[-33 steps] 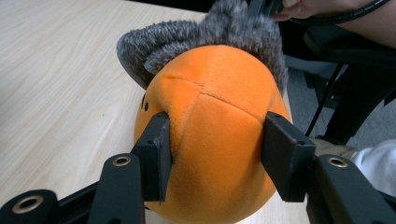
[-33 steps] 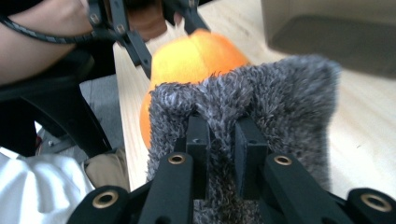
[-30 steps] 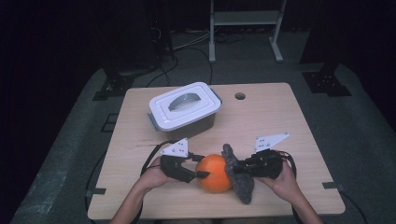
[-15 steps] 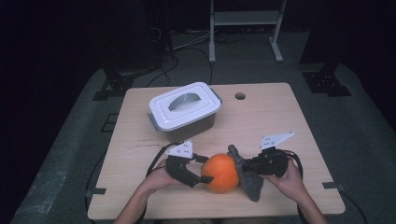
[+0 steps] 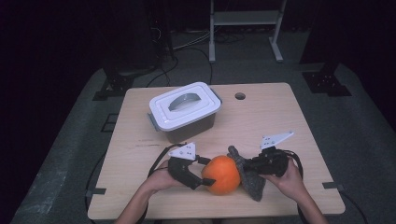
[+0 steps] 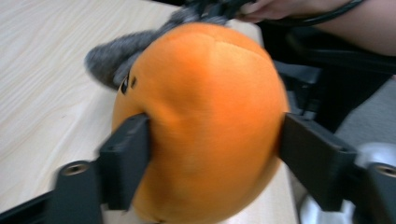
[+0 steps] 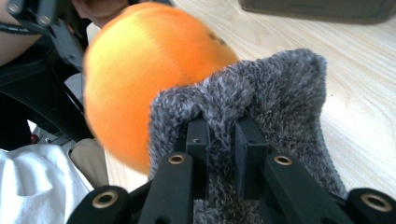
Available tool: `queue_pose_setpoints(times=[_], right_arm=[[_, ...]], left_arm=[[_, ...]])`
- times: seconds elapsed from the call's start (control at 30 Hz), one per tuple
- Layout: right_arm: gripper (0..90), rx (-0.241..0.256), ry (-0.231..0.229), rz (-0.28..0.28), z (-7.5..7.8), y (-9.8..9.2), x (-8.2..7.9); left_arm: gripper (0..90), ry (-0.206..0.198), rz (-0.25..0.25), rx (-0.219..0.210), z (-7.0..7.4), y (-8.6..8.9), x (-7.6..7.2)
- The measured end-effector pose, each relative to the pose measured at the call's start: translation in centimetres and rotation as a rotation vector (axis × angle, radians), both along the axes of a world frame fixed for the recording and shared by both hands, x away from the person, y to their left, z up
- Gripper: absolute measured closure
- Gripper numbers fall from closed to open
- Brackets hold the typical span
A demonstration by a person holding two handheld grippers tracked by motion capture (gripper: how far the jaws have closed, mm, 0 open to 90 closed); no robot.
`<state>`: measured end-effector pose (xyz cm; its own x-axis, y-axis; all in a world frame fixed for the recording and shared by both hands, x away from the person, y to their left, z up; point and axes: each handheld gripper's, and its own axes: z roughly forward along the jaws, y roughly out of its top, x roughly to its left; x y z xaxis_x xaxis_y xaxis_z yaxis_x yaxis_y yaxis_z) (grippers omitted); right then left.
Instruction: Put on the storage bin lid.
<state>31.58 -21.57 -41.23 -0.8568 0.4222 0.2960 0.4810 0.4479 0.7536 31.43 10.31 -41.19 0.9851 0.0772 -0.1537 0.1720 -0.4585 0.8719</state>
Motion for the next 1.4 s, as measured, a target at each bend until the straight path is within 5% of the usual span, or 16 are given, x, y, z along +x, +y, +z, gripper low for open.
queue_pose_setpoints(times=[0.07,0.17,0.23,0.43,0.6,0.7,0.77,1.0,1.23,1.4], right_arm=[[77.9,0.007,0.006,0.0,-0.1,0.0,0.1],[77.9,0.009,0.005,0.0,-0.1,0.2,0.1],[77.9,0.003,0.0,0.005,0.0,0.3,0.1],[78.7,0.031,-0.02,0.002,1.0,0.1,-0.3],[78.9,0.144,-0.042,0.027,2.3,0.1,-0.8],[78.8,0.171,-0.066,0.05,3.0,0.9,-1.4],[78.7,0.137,-0.082,0.049,3.0,1.4,-1.6],[78.8,0.096,-0.066,0.022,2.1,1.1,-1.1],[78.7,0.138,-0.118,0.048,3.4,1.9,-2.1],[78.3,0.096,-0.121,0.05,2.9,2.5,-2.1]], left_arm=[[31.1,-0.004,0.012,-0.011,0.0,0.0,0.1],[17.2,-0.002,0.046,0.038,-0.4,-0.6,0.2],[15.9,-0.002,0.037,0.037,-0.7,-0.9,0.1],[41.4,-0.062,0.018,0.04,0.2,-0.4,-0.5],[44.2,-0.076,0.01,0.024,1.3,0.1,-0.6],[44.2,-0.079,0.018,0.043,1.2,0.0,-0.6],[44.2,-0.081,0.024,0.066,0.8,-0.1,-0.5],[44.7,-0.068,0.05,0.046,1.2,0.2,-0.3],[45.1,-0.08,0.054,0.049,1.5,0.4,-0.3],[43.1,-0.084,0.077,0.052,1.5,0.5,-0.3]])
